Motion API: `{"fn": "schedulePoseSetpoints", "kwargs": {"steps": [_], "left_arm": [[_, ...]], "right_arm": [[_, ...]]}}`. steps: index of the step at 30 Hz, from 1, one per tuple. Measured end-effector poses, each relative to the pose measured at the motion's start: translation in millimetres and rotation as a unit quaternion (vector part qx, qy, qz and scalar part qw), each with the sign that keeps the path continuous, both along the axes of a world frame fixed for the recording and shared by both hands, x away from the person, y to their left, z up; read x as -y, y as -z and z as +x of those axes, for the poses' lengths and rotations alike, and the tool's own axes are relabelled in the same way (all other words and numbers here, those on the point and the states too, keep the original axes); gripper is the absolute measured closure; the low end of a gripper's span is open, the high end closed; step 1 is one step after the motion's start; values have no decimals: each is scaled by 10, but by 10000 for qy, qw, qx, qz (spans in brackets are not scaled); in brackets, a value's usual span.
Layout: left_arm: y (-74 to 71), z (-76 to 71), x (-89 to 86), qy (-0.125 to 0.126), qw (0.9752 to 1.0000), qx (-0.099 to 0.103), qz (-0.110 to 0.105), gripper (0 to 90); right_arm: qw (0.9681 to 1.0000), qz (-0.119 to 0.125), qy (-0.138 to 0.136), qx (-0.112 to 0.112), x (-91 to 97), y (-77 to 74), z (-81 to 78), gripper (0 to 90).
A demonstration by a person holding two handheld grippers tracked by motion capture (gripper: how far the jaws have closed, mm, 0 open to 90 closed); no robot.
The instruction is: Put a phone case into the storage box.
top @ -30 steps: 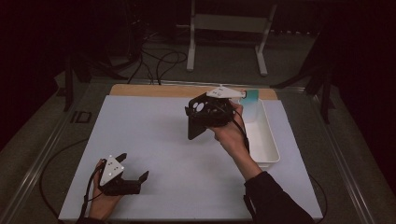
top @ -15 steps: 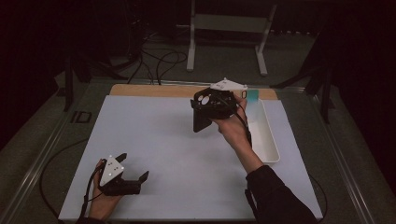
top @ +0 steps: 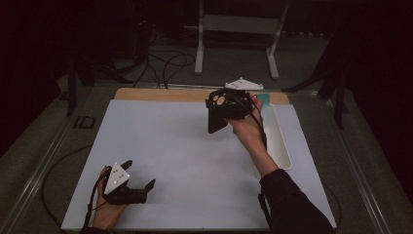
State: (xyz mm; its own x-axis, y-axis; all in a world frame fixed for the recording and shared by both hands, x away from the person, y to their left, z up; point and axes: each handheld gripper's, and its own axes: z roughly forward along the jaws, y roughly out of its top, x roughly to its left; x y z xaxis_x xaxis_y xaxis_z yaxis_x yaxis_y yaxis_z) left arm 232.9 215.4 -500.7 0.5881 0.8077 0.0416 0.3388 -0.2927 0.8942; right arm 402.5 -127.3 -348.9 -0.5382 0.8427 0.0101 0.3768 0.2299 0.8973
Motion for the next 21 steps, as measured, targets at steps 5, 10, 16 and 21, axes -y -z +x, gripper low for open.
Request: {"fn": "schedulePoseSetpoints", "kwargs": {"steps": [5, 10, 16, 21], "left_arm": [[1, 0, 4, 5, 10000, 2, 13, 2], [0, 0, 1, -2, 10000, 0, 10, 1], [1, 0, 1, -9, 10000, 2, 20, 2], [1, 0, 4, -3, 10000, 4, 15, 2]], "right_arm": [[10000, -10, 94, 22, 42, -21, 44, 134], [9998, -24, 183, 30, 82, -27, 87, 134], [9995, -54, 296, 56, 149, -48, 137, 134], [9992, -59, 390, 87, 214, -78, 167, 134]]}}
